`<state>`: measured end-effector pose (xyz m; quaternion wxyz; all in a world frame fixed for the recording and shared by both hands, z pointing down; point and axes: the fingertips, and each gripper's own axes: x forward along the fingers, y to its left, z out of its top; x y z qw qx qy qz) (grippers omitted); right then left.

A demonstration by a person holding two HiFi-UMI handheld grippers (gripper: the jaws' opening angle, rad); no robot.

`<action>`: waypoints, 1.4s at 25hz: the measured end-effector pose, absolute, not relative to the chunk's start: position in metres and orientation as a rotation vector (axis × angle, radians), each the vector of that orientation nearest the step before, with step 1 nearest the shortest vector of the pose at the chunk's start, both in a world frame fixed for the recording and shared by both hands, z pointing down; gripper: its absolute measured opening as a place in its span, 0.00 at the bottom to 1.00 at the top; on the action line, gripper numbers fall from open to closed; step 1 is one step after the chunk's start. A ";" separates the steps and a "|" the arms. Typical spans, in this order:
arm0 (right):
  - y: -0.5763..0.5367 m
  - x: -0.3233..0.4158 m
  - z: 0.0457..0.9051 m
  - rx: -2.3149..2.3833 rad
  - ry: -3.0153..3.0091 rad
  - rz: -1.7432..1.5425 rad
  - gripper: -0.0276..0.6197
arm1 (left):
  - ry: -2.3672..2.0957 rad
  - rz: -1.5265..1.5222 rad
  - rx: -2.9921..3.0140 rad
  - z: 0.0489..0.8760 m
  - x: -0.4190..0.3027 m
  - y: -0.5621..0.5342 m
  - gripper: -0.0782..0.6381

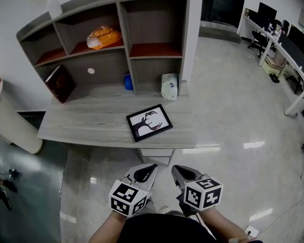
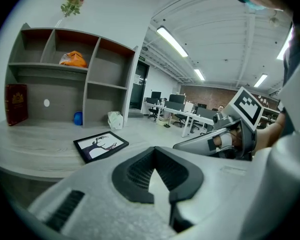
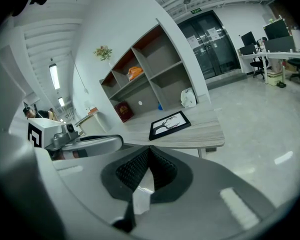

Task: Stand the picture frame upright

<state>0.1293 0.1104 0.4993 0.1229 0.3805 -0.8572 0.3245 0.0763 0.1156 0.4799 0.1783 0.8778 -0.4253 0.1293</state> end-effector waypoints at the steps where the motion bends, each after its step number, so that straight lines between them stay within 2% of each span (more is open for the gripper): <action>1: 0.105 0.127 0.500 1.114 -2.498 0.948 0.04 | -1.198 0.368 2.489 0.481 0.074 0.110 0.11; 35: -0.057 0.041 0.545 1.316 -2.250 1.143 0.04 | -0.934 0.553 2.542 0.517 -0.018 -0.080 0.12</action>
